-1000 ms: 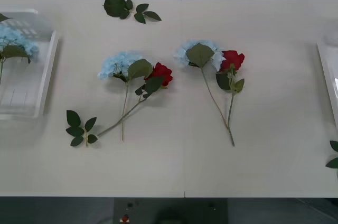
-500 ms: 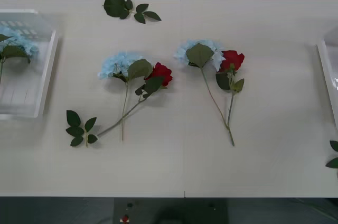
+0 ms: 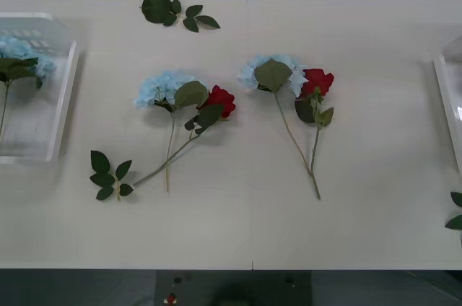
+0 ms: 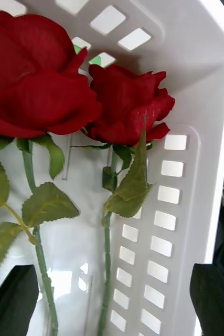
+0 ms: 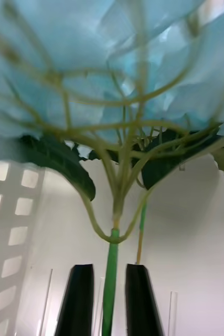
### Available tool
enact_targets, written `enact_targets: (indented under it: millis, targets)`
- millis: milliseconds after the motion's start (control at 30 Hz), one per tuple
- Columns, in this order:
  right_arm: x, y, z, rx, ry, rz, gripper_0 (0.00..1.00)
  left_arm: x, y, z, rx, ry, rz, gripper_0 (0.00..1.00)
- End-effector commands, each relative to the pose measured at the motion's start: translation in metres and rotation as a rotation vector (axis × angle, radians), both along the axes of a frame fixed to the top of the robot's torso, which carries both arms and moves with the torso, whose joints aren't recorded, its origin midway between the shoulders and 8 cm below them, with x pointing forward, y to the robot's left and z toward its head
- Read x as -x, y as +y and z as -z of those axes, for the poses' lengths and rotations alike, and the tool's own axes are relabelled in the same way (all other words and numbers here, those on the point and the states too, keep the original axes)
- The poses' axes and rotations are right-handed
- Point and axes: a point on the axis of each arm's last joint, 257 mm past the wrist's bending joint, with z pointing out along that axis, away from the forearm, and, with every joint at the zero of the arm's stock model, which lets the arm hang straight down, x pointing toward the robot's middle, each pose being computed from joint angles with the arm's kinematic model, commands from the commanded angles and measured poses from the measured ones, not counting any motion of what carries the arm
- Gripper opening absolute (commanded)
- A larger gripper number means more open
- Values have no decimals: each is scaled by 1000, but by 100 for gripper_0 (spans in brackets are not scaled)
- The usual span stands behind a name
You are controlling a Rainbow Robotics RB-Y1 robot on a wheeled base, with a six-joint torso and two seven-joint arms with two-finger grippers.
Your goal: Put the red flowers into the right box and the blue flowers into the left box
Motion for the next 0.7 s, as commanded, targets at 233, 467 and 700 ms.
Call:
enact_targets:
  millis: [233,467,700]
  targets:
    - [-48,121,5,-374,-61,-111,96,-1,-14,-53,62,-7,67,83]
    - [-47,224,1,-574,60,-228,100,26,-27,-111,109,36,133,86]
    - [-25,317,-21,-680,137,-355,100,51,-46,-169,104,43,216,87]
